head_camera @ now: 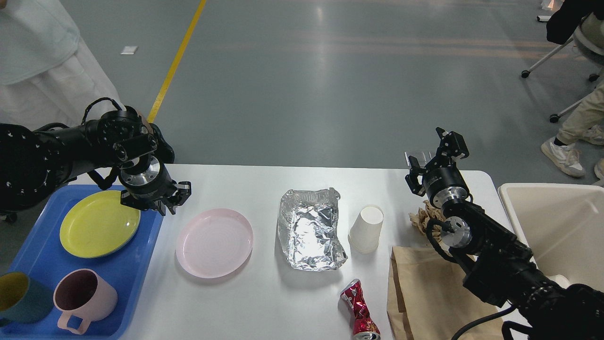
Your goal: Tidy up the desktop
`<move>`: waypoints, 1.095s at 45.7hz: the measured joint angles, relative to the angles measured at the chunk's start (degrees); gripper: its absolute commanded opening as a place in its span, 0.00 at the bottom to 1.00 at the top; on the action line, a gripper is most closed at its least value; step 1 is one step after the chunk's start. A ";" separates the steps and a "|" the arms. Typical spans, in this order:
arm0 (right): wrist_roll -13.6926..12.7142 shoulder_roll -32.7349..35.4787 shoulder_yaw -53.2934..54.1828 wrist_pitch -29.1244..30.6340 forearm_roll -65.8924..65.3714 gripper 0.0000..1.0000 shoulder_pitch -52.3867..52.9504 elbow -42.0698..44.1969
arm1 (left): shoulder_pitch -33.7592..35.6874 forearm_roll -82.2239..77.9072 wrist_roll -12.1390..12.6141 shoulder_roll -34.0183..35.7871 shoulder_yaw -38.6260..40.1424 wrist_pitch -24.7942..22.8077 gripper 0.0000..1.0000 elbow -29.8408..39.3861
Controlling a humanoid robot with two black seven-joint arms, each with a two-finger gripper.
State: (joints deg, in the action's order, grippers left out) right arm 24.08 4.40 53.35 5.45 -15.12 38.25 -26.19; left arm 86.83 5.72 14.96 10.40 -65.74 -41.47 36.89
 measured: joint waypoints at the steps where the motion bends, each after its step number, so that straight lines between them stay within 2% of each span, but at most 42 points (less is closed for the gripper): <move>1: 0.00 0.00 0.00 0.00 0.00 1.00 0.00 0.00 | 0.40 -0.01 -1.14 -0.13 -0.59 0.00 0.87 0.13; 16: 0.00 0.00 -0.03 0.00 0.00 1.00 -0.02 0.00 | 9.48 -0.10 -22.71 -1.78 -12.51 0.67 0.87 8.39; 19: 0.00 0.00 -0.01 0.00 0.00 1.00 -0.02 0.00 | 10.79 -0.10 -25.72 -2.04 -14.22 0.67 0.87 10.04; 21: 0.00 0.00 -0.01 0.00 0.00 1.00 -0.02 0.00 | 11.25 -0.10 -26.72 -2.14 -15.00 0.67 0.87 10.74; 29: 0.00 0.00 -0.01 0.00 0.00 1.00 -0.02 0.00 | 9.11 -0.10 -27.16 -3.81 -16.74 1.03 0.87 10.98; 35: 0.00 0.00 -0.01 0.00 0.00 1.00 -0.02 0.00 | 4.01 -0.10 -26.03 -5.42 -17.06 2.68 0.87 9.36; 41: 0.00 0.00 -0.01 0.00 0.00 1.00 -0.02 0.00 | -0.64 -0.09 -21.60 -5.97 -16.42 5.94 0.87 7.61; 42: 0.00 0.00 -0.01 0.00 0.00 1.00 -0.02 0.00 | -2.22 -0.10 -19.28 -6.01 -16.07 7.26 0.87 6.97; 50: 0.00 0.00 -0.01 0.00 0.00 1.00 -0.01 0.00 | -6.54 -0.10 -14.09 -6.11 -13.27 10.03 0.87 3.98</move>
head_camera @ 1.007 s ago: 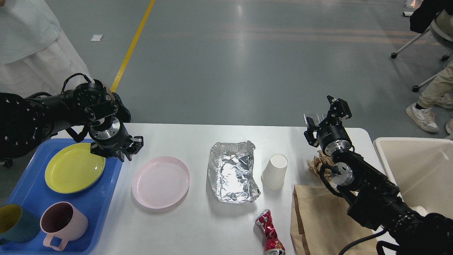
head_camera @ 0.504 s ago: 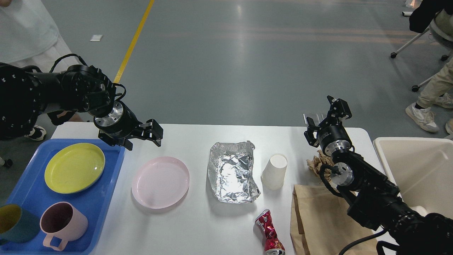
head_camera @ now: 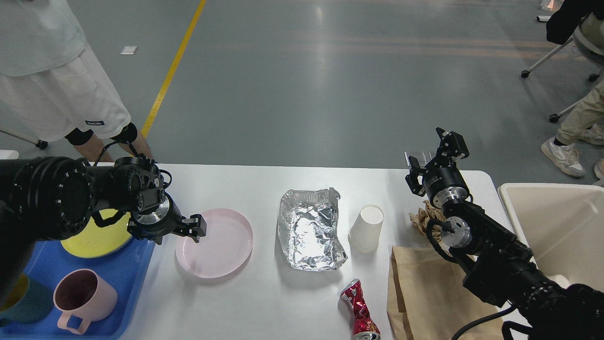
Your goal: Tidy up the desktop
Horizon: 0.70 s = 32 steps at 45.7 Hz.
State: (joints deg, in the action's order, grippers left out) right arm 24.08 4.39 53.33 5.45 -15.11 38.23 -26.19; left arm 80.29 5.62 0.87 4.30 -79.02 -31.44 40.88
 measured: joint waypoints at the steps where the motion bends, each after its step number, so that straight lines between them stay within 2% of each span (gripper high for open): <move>1: 0.00 0.00 0.00 0.00 0.00 1.00 0.00 0.00 | -0.68 0.00 0.60 -0.02 0.51 0.11 0.87 -0.78; 8: 0.00 0.00 0.00 0.00 0.00 1.00 0.00 0.00 | -4.32 0.00 3.84 -0.94 3.25 0.28 0.86 -4.86; 14: 0.00 0.00 0.00 0.00 0.00 1.00 0.00 0.00 | -5.80 0.00 5.50 -1.65 4.36 0.28 0.85 -6.13; 28: 0.00 0.00 0.01 0.00 0.00 1.00 0.02 0.00 | -7.56 0.09 5.97 -1.95 5.06 -0.18 0.79 -6.25; 32: 0.00 0.00 0.01 0.00 0.00 1.00 0.02 0.00 | -7.92 0.09 5.98 -1.81 5.06 -0.19 0.68 -6.26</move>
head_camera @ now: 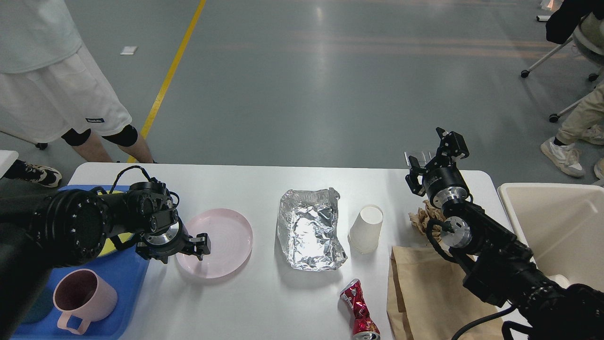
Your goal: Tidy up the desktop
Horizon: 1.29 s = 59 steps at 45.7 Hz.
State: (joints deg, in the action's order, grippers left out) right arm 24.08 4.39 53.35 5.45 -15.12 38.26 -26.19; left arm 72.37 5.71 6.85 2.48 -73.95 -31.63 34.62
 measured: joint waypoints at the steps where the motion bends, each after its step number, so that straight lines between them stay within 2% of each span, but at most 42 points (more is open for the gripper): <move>1: 0.00 0.00 0.00 0.00 0.00 1.00 0.00 0.00 | -0.10 0.00 0.01 0.03 0.00 0.00 0.64 0.00; 9: 0.00 0.00 -0.01 0.00 0.00 1.00 0.00 0.00 | -0.46 0.00 0.01 0.19 0.36 -0.11 0.42 0.06; 16: 0.00 0.00 -0.01 0.00 0.00 1.00 0.00 0.00 | -0.87 0.00 0.01 0.24 0.48 -0.27 0.30 0.10; 41: 0.00 0.00 -0.01 0.00 0.00 1.00 -0.01 0.00 | -1.69 0.00 0.00 0.19 1.68 -0.18 0.13 0.10; 49: 0.00 0.00 -0.01 0.00 0.00 1.00 -0.02 0.00 | -1.73 0.00 0.01 0.43 1.63 -0.33 0.00 0.10; 59: 0.00 0.00 -0.02 0.00 0.00 1.00 -0.02 0.00 | -1.33 0.01 0.06 0.72 1.62 -3.38 0.00 0.09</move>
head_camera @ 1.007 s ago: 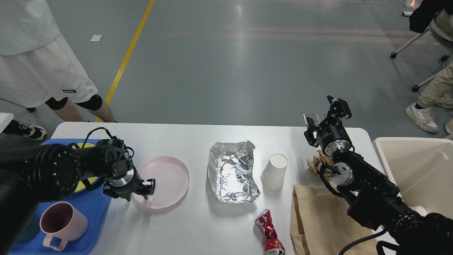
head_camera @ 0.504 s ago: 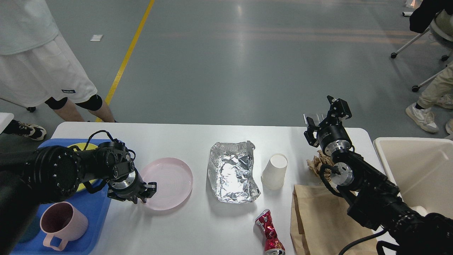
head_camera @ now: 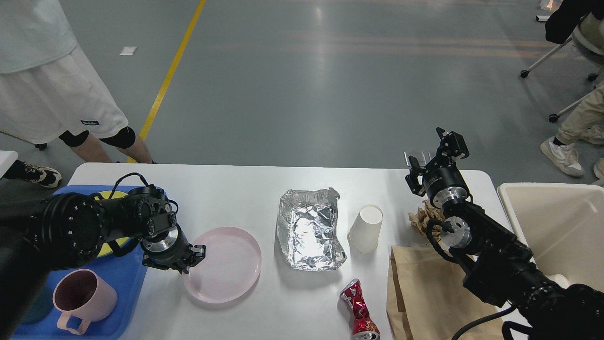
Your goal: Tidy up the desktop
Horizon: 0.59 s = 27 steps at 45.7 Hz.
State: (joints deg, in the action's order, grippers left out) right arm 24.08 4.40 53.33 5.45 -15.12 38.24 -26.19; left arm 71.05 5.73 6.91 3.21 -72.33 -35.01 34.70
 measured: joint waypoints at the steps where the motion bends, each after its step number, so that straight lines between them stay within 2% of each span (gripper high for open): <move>1: 0.00 0.00 0.00 0.00 0.00 1.00 0.00 0.00 | 0.09 0.00 0.00 0.01 0.00 -0.13 0.00 0.01; 27: 0.00 0.00 0.00 0.00 0.00 1.00 0.00 0.00 | 6.19 -0.01 0.57 0.77 -0.01 -4.74 0.00 0.11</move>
State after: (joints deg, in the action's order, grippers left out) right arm 24.08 4.39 53.33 5.45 -15.12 38.24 -26.19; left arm 77.23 5.72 7.48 3.98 -72.34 -39.75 34.81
